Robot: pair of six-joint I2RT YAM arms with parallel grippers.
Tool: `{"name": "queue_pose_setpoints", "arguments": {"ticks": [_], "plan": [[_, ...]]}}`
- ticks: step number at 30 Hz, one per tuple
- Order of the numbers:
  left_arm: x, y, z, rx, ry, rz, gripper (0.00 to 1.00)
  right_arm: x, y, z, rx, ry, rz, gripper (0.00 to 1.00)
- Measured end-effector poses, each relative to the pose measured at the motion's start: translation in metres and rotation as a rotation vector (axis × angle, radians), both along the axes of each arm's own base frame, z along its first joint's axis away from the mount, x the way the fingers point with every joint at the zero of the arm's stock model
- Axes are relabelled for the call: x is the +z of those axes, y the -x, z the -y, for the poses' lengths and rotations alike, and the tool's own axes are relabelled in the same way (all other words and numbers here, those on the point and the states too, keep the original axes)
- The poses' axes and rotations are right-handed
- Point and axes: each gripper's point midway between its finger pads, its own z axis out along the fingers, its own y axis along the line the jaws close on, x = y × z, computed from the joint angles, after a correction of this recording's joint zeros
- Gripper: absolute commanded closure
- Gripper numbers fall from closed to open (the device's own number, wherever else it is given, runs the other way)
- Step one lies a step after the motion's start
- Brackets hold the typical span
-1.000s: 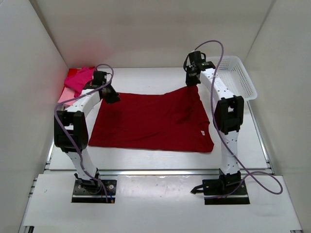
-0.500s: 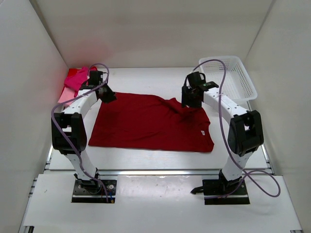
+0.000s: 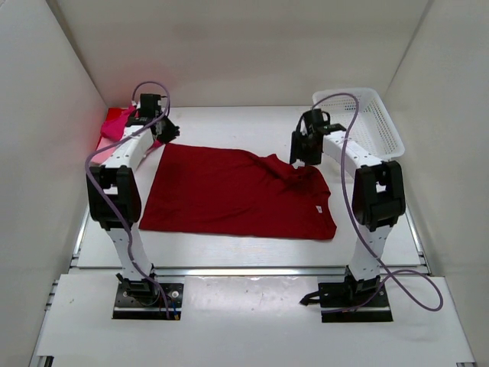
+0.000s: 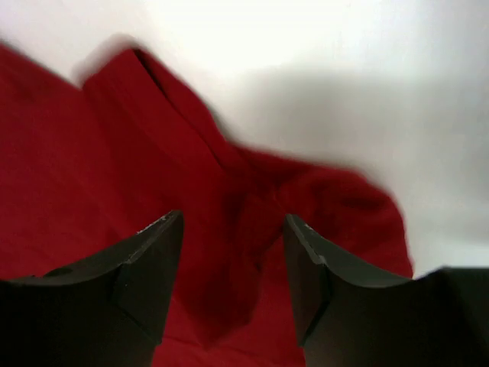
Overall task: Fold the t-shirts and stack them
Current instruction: Pick up the 1/3-folded T-shirt from the center of the board.
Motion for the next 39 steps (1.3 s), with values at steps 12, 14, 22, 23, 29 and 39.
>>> {"name": "queue_pose_setpoints", "arguments": {"ticks": [12,14,22,23,29,39], "plan": [[-0.054,0.009,-0.022,0.026,-0.066,-0.146,0.71,-0.019,0.038,0.013,-0.057,0.013,-0.071,0.56],[-0.054,0.009,-0.022,0.024,-0.067,-0.147,0.72,-0.011,0.032,0.017,-0.071,0.003,-0.048,0.57],[-0.054,0.009,-0.020,0.019,-0.068,-0.147,0.71,-0.006,0.032,0.024,-0.088,-0.044,-0.037,0.56],[-0.054,0.009,-0.020,0.019,-0.068,-0.147,0.72,-0.008,0.035,0.021,-0.080,-0.047,-0.044,0.58],[-0.054,0.009,-0.021,0.016,-0.072,-0.147,0.72,-0.018,0.047,0.015,-0.061,-0.060,-0.082,0.59],[-0.054,0.009,-0.021,0.013,-0.080,-0.147,0.72,-0.026,0.049,0.023,-0.078,-0.030,-0.094,0.53]]}}
